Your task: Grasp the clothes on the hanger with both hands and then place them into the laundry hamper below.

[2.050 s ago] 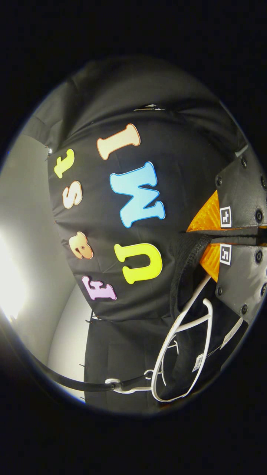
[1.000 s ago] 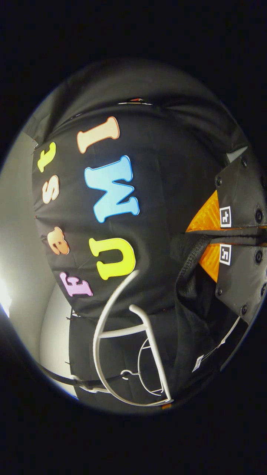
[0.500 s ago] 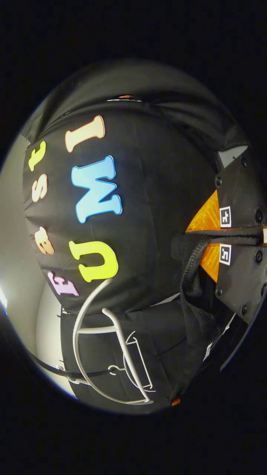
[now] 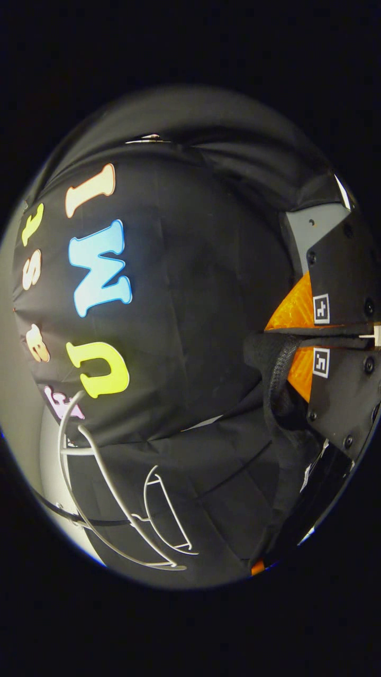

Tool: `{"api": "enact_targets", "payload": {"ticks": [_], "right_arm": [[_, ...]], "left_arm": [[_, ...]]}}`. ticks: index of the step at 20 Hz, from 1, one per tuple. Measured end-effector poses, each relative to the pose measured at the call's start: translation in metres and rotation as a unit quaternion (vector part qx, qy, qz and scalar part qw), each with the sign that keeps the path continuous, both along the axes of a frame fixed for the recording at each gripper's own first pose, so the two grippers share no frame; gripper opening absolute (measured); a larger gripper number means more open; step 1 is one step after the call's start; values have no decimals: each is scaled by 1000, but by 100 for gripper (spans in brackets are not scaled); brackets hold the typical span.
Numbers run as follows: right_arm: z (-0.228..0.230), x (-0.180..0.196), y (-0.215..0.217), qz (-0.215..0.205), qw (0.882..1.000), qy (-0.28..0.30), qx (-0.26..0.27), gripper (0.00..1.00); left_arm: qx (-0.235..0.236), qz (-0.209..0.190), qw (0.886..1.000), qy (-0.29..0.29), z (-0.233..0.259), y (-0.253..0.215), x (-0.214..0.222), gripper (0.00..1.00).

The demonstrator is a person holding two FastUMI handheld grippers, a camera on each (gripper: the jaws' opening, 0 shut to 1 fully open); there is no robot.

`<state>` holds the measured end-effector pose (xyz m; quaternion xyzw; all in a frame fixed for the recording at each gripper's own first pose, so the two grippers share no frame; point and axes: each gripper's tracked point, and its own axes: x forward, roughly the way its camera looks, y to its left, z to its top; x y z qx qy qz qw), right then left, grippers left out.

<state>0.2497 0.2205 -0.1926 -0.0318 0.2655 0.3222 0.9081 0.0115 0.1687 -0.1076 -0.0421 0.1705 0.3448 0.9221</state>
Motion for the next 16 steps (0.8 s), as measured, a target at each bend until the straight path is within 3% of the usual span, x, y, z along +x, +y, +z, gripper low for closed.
{"api": "enact_targets", "payload": {"ticks": [3, 6, 12, 16], "right_arm": [[1, -26, -16, -26, 999, -2, -18, 3], [5, -60, -27, -73, 997, 3, -28, 3], [-8, -132, -33, -134, 988, -1, -70, 3], [-34, -160, -26, -153, 984, 13, -89, 2]], "left_arm": [[-11, -55, 998, 7, -15, -7, 12, 2], [-29, -134, 991, 9, -33, -18, 36, 2], [-53, -296, 953, 36, -103, -56, 48, 1], [-70, -346, 934, 62, -146, -66, 44, 1]]}}
